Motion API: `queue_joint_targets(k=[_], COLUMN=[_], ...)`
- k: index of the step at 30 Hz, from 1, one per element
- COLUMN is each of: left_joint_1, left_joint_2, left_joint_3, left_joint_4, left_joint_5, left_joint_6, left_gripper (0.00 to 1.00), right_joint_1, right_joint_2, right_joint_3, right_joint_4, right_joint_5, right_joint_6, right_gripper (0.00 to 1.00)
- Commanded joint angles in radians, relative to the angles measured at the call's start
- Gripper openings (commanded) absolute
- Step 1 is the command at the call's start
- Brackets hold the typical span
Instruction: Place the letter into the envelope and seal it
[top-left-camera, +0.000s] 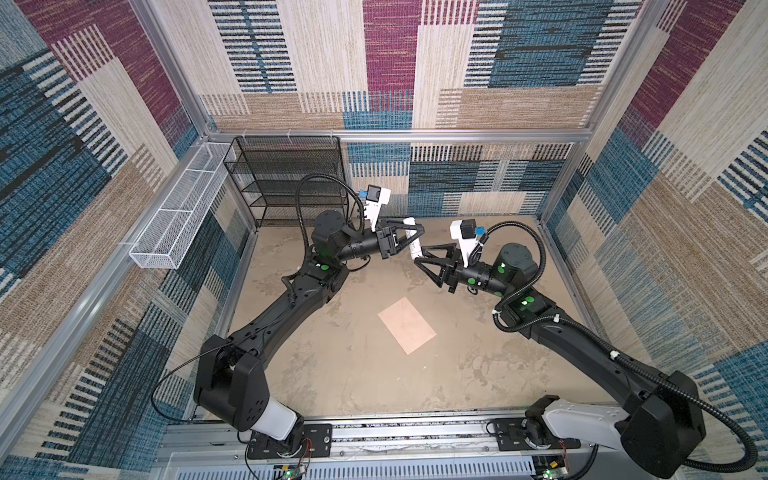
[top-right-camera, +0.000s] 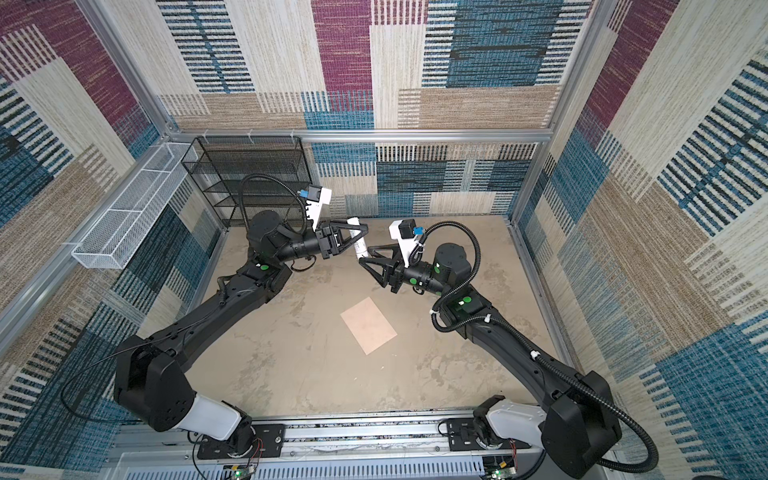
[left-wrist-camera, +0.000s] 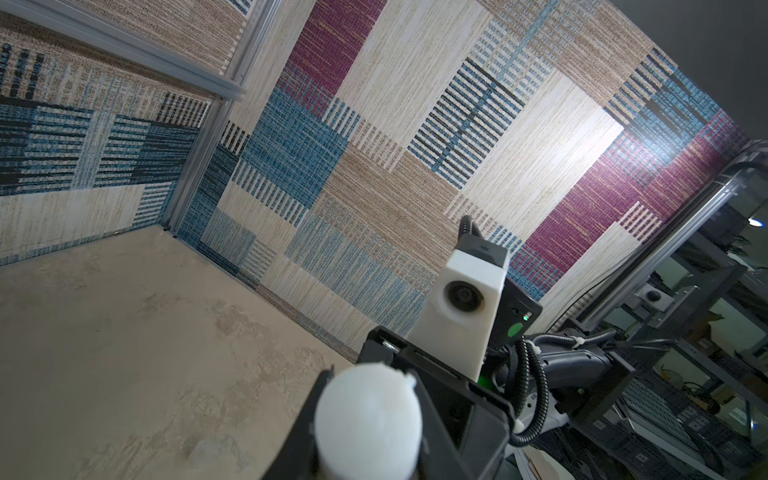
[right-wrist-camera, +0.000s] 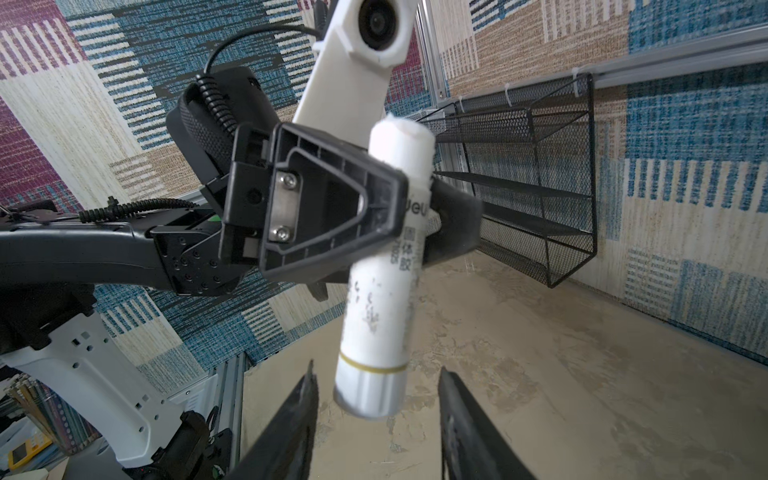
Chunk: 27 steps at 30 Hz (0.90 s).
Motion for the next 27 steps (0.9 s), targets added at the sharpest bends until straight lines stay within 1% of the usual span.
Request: queue_joint_targets(k=[1, 2, 5, 11, 21, 24, 27], left_joint_1=[-0.003, -0.003, -0.008, -0.008, -0.015, -0.018, -0.026], left_joint_2=[0.007, 0.009, 0.012, 0.019, 0.038, 0.04, 0.038], left_joint_3=[0.005, 0.005, 0.005, 0.011, 0.012, 0.012, 0.018], left_joint_4=[0.053, 0.087, 0.097, 0.099, 0.091, 0.073, -0.015], left_joint_5=[0.019, 0.019, 0.018, 0.016, 0.02, 0.014, -0.016], left_joint_6=[-0.019, -0.02, -0.022, -0.021, -0.017, 0.001, 0.045], left_gripper=[0.0, 0.0, 0.0, 0.0, 0.0, 0.0, 0.0], right_joint_1=[0.0, 0.0, 0.0, 0.0, 0.0, 0.0, 0.0], right_joint_2=[0.013, 0.019, 0.034, 0.047, 0.067, 0.068, 0.059], right_joint_3=[0.015, 0.021, 0.033, 0.043, 0.079, 0.089, 0.092], right_joint_4=[0.032, 0.034, 0.035, 0.037, 0.024, 0.016, 0.007], right_joint_5=[-0.041, -0.053, -0.08, -0.087, -0.086, -0.068, -0.016], right_joint_6=[0.017, 0.019, 0.021, 0.02, 0.002, -0.008, -0.024], right_gripper=[0.47, 0.46, 0.42, 0.34, 0.28, 0.26, 0.23])
